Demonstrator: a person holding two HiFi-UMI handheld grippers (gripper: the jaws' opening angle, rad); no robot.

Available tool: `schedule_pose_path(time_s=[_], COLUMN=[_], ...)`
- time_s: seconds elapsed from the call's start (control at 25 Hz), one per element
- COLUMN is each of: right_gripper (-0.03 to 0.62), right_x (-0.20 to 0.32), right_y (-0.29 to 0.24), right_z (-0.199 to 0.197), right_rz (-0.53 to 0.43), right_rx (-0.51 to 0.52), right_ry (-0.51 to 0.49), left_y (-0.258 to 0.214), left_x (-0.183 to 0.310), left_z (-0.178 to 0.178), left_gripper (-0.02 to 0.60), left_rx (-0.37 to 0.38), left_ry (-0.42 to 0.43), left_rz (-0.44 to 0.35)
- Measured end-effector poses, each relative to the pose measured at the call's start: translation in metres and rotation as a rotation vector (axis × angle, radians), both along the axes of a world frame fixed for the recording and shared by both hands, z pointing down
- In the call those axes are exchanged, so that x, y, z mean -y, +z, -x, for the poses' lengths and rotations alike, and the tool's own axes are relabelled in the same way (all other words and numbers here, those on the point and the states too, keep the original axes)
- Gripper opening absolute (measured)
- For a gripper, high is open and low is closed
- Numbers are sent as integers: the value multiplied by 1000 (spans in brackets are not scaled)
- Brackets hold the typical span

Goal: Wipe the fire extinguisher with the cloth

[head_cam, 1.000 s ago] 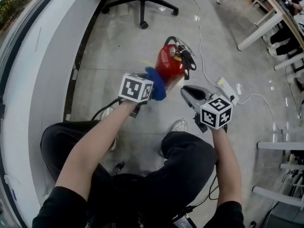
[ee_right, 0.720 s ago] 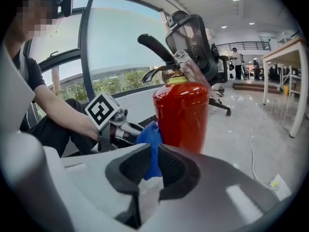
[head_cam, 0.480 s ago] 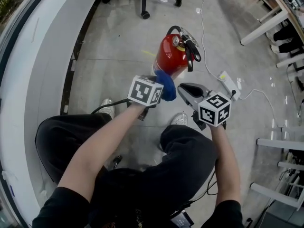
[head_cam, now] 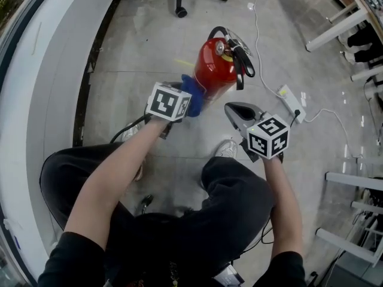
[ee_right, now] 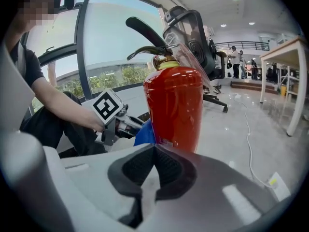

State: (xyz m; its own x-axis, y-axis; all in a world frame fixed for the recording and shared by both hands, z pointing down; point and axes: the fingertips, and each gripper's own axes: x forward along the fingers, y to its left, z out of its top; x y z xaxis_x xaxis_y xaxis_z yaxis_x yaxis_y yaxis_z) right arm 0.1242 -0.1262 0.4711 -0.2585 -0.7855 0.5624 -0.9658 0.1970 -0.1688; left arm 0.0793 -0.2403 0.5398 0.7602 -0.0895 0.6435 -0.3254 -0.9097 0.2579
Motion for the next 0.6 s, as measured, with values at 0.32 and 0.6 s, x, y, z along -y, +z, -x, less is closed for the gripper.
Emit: schedule_pose_path(time_s=[0.32, 0.6], right_gripper=[2, 2], right_x=[1, 4], right_y=[22, 29], right_z=[6, -5], right_rz=[23, 33], right_rx=[46, 78], right_ry=[-56, -47], left_y=[14, 14], left_x=[49, 81], left_z=[-18, -50], left_gripper=[55, 55], left_rx=[29, 7], left_ry=[41, 114], left_rz=[-73, -122])
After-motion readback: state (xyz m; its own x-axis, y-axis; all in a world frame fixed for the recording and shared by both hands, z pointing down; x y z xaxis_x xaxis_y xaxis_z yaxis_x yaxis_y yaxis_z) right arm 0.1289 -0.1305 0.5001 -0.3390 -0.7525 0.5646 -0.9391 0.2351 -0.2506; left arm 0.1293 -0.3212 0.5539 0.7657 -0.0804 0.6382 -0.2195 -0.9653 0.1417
